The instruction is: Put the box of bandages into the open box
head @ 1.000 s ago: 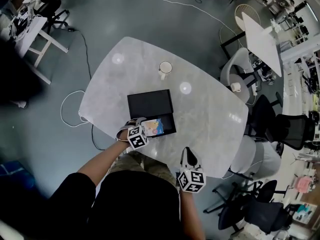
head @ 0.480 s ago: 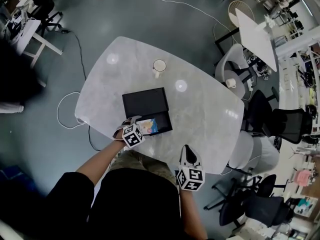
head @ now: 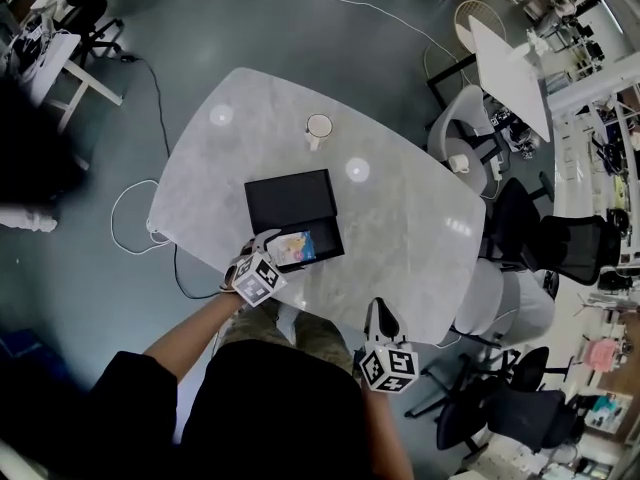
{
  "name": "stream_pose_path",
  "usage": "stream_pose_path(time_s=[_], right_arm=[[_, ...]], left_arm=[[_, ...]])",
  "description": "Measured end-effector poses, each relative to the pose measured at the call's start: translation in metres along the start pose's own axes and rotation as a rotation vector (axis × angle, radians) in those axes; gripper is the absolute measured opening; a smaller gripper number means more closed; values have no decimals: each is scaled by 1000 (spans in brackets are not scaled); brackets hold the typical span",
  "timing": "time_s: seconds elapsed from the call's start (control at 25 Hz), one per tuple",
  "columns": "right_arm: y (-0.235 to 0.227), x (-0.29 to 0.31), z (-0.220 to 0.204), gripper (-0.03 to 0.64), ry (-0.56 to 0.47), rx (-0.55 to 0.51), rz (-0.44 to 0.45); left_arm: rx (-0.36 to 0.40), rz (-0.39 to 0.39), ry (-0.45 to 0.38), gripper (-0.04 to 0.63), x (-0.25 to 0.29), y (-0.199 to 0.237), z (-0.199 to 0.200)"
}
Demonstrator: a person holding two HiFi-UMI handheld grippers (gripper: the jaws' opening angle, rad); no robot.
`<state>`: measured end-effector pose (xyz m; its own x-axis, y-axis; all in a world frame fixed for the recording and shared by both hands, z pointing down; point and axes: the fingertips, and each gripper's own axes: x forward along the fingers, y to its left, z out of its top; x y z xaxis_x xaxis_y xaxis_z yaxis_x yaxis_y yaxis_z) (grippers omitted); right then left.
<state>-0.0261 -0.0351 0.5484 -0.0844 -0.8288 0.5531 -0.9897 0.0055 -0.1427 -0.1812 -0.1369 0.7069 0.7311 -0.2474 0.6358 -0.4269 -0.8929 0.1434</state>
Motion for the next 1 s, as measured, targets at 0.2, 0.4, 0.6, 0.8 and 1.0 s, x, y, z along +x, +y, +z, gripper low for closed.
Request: stream_pose_path(time_s=[0.2, 0.4, 0.6, 0.8, 1.0], right_arm=[[-26, -18, 23, 14, -89, 9, -8], [-62, -60, 51, 14, -187, -2, -4], [-105, -109, 64, 14, -265, -33, 12], [-134, -155, 68, 14, -340, -62, 60], [-163, -201, 64, 14, -396, -63, 88]], left_arm=[[-99, 44, -193, 445, -48, -27, 65], [-178, 103, -356, 440, -98, -72, 122], [-173, 185, -531, 222, -136, -138, 173], [-143, 307, -621, 41, -153, -196, 205], [-138, 368, -671, 21, -163, -252, 226]])
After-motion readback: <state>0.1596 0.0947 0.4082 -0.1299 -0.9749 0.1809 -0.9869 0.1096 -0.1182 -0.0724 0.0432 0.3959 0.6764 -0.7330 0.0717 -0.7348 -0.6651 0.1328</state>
